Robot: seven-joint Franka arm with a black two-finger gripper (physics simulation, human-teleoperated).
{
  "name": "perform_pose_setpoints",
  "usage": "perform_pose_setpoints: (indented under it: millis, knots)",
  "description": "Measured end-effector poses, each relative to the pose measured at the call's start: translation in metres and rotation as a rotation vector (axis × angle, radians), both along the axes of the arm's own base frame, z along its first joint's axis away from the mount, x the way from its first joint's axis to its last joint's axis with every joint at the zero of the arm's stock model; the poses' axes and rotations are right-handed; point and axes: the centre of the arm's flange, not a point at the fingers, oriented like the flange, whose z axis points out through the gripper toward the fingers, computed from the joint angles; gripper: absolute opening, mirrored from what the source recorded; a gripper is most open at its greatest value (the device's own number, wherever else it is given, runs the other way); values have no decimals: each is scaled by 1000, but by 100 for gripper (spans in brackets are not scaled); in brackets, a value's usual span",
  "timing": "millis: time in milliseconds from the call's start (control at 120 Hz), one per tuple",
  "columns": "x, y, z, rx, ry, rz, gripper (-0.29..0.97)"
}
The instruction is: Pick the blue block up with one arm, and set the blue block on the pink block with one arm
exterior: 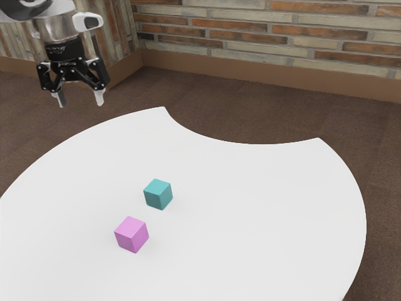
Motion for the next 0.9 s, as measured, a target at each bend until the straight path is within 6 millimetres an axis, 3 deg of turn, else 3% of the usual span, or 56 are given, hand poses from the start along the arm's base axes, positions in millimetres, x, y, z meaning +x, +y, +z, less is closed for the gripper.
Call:
perform_pose_setpoints:
  millis: [175,267,325,425,517,608,900]
  knots:
    - [1,2,-17,5,35,147,68]
    - [-1,-7,-27,8,59,191,68]
    - [20,-22,-63,22,119,187,68]
    - [61,-40,-141,39,202,157,68]
    - [87,-29,-195,42,224,157,68]
    - [100,-21,-214,38,197,138,68]
    - [129,-23,-261,24,104,-40,68]
